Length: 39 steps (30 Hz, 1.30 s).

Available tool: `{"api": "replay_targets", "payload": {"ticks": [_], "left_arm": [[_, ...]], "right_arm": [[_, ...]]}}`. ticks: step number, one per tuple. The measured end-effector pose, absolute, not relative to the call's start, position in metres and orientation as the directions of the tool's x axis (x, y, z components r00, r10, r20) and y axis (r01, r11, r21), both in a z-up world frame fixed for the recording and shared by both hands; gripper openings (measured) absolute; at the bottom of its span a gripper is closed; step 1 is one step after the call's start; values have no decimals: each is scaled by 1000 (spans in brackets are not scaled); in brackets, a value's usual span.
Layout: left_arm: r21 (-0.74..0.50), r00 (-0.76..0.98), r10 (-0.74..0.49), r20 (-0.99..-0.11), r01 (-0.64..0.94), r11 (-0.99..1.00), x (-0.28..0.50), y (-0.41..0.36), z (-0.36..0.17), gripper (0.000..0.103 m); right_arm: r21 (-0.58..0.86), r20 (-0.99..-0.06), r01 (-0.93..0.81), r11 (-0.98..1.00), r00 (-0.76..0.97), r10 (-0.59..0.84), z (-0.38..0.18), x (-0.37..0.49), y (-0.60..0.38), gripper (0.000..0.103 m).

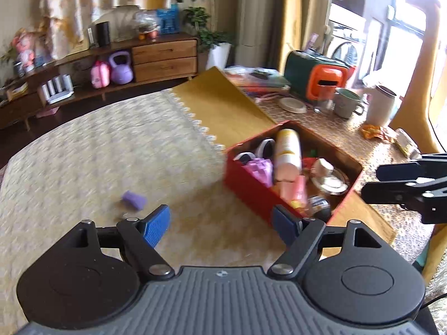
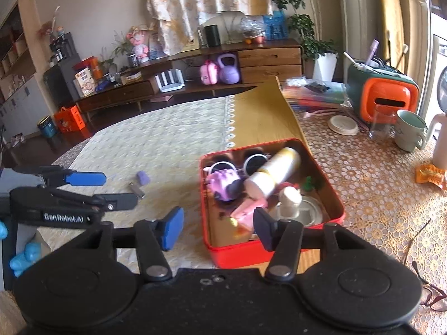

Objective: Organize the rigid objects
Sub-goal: 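Withdraw both tools from the box toward the purple block and metal clipper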

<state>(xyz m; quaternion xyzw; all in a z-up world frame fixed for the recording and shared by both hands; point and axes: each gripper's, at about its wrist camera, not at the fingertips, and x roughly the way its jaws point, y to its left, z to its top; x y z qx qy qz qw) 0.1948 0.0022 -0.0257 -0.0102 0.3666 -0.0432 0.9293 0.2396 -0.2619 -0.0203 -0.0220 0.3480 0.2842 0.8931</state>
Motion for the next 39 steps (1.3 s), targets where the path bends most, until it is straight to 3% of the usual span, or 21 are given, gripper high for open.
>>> {"api": "replay_targets", "payload": {"ticks": [13,17,22,39], "left_arm": [[-62,728,-3,-685,-55,997,176,69,-49,80],[-74,729,-14,-684,-50,996,179,76,-59,80],[-53,742,-7,-670,-39,998,186,79,-70,84],[-16,729,0,-684,-16,1000,226,84,-115,85]], "right_arm": [[149,-656,-594,790,539,529,-31,235,-215,73],[158,-660,-602,783,525,537,-34,241,-202,85],[160,-682,-620,768,494,540,-39,255,-179,92],[142,-775,-712,688,353,525,-61,324,-77,95]]}}
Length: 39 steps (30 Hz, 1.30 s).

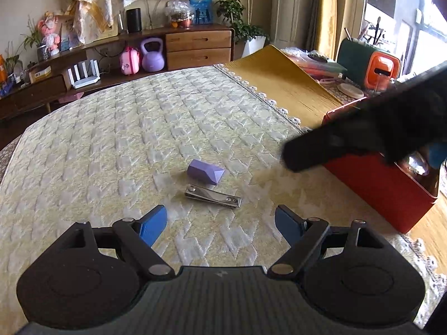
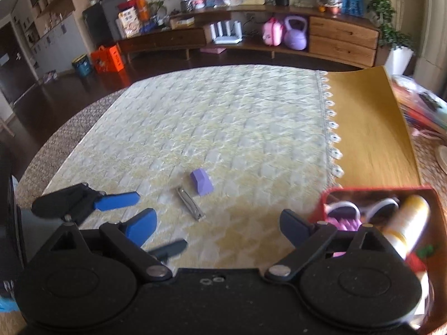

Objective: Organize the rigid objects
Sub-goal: 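Withdraw both tools from the box toward the purple block and metal clipper, then grasp the metal clipper with left tool while right tool grasps the purple block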

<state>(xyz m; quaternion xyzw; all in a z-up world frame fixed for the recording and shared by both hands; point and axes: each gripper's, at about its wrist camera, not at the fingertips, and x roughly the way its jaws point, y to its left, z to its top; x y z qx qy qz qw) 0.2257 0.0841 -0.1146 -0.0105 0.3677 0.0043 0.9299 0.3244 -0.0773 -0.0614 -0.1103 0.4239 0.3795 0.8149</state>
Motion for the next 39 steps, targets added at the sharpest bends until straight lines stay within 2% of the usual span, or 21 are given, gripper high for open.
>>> {"api": "replay_targets", "payload": {"ticks": [8,12,17,21,25,31,33,35,37,39], "left_arm": [[-26,721,-15,-693,-5,1000,245,84,-135,85],[-25,727,-21,-686,5,1000,251,84,-141,85],[-8,741,-22,-671,23,1000,257,82,-147,85],[-8,751,-25,-660,26,1000,262,84,-148,85],[-1,758,-32,-651,42,999,263,86,-150,85],[2,765,-42,-642,56,998,264,85,-152,84],[1,767,-40,-641,53,999,265,86,-152,80],[9,771,-38,-636,57,998,258,83,-151,74],[16,771,-36,-636,59,998,258,81,-151,73],[22,773,-33,-634,60,998,257,79,-151,67]], "right_arm": [[180,-820,-708,682,275,502,-84,358,-41,95],[180,-835,-720,670,249,491,-93,366,-22,90],[203,-848,-725,658,206,489,-107,372,-5,76],[208,-854,-728,654,191,484,-113,374,3,69],[210,-856,-728,652,184,482,-115,376,9,56],[221,-858,-719,659,178,482,-123,378,15,49],[230,-856,-713,662,176,487,-125,379,16,47],[236,-856,-701,673,178,486,-126,381,17,35],[242,-854,-694,678,179,488,-124,383,14,31],[236,-854,-695,679,184,486,-124,382,14,27]]}}
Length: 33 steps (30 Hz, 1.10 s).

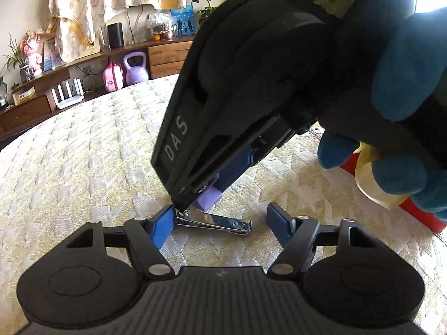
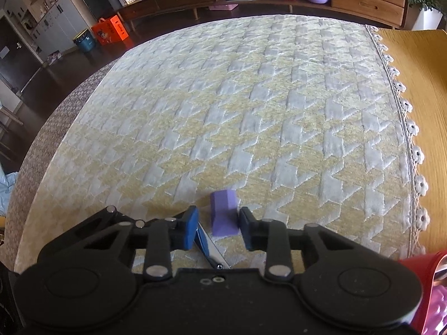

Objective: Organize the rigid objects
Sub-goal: 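Grasp the metal clipper with left tool while right tool grasps the purple block, then carry the metal clipper and purple block over the red box with both tools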

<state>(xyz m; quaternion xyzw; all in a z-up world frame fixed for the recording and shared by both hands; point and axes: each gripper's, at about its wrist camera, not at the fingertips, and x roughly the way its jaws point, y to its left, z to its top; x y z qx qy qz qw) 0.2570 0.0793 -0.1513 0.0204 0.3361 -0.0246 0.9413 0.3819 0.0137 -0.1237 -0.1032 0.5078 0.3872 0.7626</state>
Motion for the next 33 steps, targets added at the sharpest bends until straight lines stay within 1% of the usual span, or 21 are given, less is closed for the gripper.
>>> {"api": "replay_targets", "payload": {"ticks": [2,3,4,7,11,15,24,33], "left_arm": [[32,775,-29,-632,64,997,257,77,-151,64],[34,775,-30,-631,66,997,257,76,-151,59],[36,776,-32,-630,70,997,256,76,-150,57],[49,775,-20,-632,66,997,257,73,-150,57],[45,771,-14,-637,56,997,255,70,-147,57],[38,766,-12,-643,47,998,252,68,-144,57],[31,751,-20,-660,54,998,236,61,-135,57],[-10,752,-53,-658,61,998,206,56,-106,57]], "right_arm": [[223,-855,-694,685,199,479,-124,380,13,21],[217,-855,-691,690,206,475,-124,380,12,21],[216,-854,-686,695,212,474,-124,380,11,21],[224,-851,-674,704,217,478,-126,381,5,21],[216,-848,-661,719,238,474,-125,379,-7,20],[236,-839,-641,731,245,486,-120,380,-29,20],[280,-812,-618,735,256,525,-98,359,-77,20],[276,-781,-606,746,311,542,-64,324,-128,20]]}}
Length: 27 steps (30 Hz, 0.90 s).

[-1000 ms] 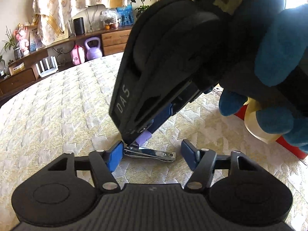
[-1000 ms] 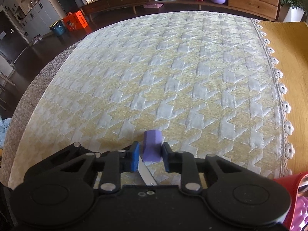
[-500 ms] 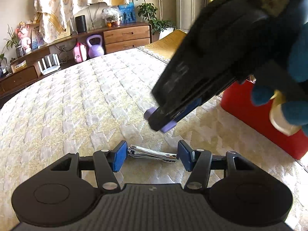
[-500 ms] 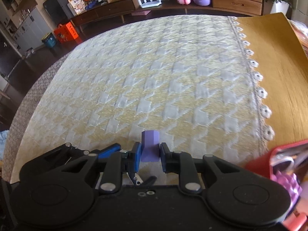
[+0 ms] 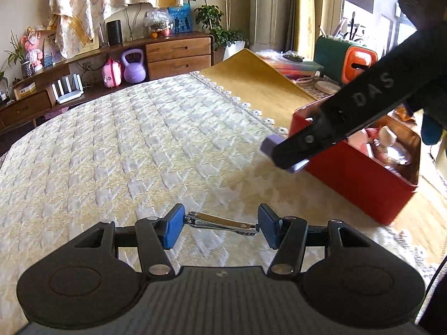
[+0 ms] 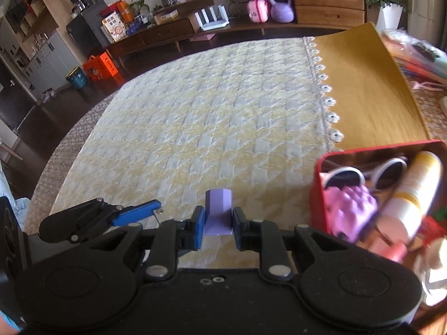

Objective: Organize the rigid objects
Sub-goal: 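Carry the metal clipper and purple block over the red box with both tools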

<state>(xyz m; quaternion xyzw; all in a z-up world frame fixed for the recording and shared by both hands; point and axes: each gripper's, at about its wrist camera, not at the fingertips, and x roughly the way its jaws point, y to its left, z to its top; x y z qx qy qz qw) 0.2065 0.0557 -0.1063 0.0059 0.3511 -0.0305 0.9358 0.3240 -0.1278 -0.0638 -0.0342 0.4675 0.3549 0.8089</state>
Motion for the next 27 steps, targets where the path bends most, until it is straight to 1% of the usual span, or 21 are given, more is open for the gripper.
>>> {"api": "replay_targets", "payload": {"ticks": [13,20,27], "left_arm": [[-50,772,-103,-627,92,995,177,29,-58,57],[-42,786,-131,-604,133,990,171,0,-39,57],[-41,767,-171,-618,185,982,179,-35,-32,57]], "right_arm": [[261,-731,-560,786,417,540,-21,286,-193,20],[250,-721,-517,819,465,514,-15,280,-235,20],[251,-719,-471,846,495,489,-21,281,-274,20]]}}
